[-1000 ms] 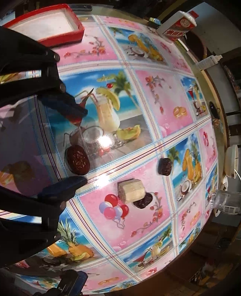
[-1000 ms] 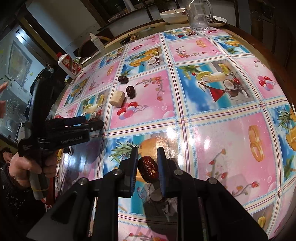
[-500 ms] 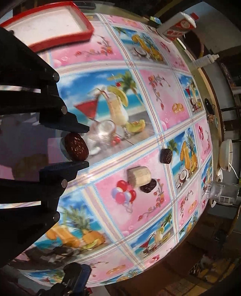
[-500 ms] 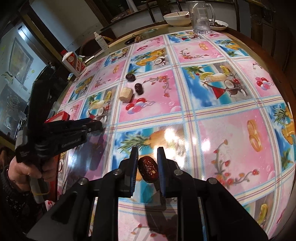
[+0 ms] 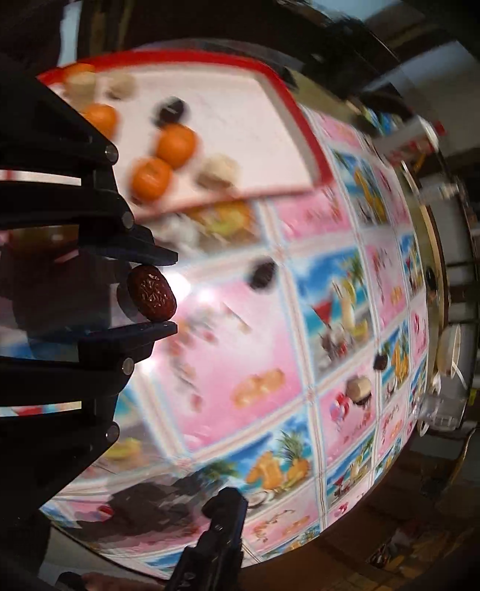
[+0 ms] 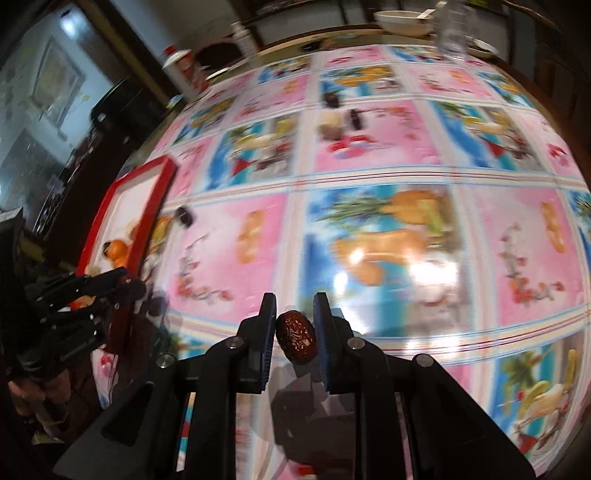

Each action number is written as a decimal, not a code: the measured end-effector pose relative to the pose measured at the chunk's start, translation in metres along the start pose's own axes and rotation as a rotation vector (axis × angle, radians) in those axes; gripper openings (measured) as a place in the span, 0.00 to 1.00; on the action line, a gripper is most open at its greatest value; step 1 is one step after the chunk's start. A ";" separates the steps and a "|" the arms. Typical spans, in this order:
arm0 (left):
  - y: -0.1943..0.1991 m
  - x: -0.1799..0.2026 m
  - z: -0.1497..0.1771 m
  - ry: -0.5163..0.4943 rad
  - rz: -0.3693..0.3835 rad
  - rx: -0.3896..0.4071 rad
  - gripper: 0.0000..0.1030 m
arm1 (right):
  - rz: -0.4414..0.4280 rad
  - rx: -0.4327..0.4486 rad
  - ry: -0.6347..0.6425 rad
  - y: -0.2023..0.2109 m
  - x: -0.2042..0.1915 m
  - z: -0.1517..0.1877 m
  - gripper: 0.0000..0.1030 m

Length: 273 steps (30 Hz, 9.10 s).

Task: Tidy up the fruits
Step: 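Carry both dates over the tray and open both tools to drop them, then move both tools back to the tablecloth and grasp a dark date with the left tool, then grasp a pale bread cube with the right tool while the left tool holds the date, then carry the bread cube and date into the tray and open both tools, then move both open tools from the tray toward the remaining dates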

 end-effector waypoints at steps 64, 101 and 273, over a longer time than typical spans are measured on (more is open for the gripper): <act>0.022 -0.091 0.004 0.136 -0.122 0.113 0.67 | -0.045 -0.020 0.012 -0.036 -0.078 0.003 0.53; -0.081 -0.017 -0.060 0.203 -0.109 -0.016 0.40 | 0.044 0.095 -0.043 -0.062 0.066 -0.138 0.46; 0.069 -0.118 -0.002 0.162 -0.318 0.186 0.64 | -0.241 -0.110 -0.033 -0.053 -0.141 -0.048 0.47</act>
Point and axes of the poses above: each gripper's, at about its wrist camera, not at the fingertips, and y roughly against the way its jaws point, x to its right, z to its underside, the point moved 5 cm from there along -y, roughly the way its jaws point, and after that the axes turned 10 degrees about x, right-handed, at the moved point
